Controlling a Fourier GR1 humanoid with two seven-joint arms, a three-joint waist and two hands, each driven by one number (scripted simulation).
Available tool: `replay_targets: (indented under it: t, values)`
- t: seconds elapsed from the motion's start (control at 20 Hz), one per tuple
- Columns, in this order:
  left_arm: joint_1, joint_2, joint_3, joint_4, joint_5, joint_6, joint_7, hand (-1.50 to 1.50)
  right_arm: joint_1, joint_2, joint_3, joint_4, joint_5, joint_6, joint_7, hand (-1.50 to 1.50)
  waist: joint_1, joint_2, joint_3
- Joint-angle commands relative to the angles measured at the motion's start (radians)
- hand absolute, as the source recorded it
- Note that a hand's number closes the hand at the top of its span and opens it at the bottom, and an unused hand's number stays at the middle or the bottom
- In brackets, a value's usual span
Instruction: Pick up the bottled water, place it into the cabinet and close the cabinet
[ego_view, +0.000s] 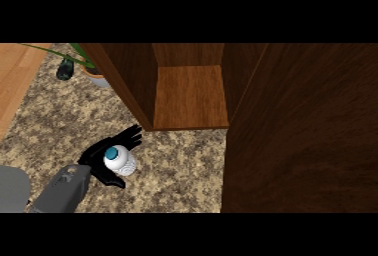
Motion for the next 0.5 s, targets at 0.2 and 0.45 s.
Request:
replay_targets:
  t: [0.2, 0.45]
  values:
    - [0.025, -0.031, -0.032, -0.01, 0.012, -0.232, -0.096, -1.5, 0.007, -0.008, -0.02, 0.026, -0.021, 0.01, -0.013, -1.5, 0.0, 0.001, -0.003]
    - [0.023, -0.034, -0.05, -0.054, 0.023, -0.256, -0.09, 1.5, 0.025, 0.008, 0.018, 0.003, -0.005, 0.002, -0.012, -1.5, 0.005, -0.003, -0.003]
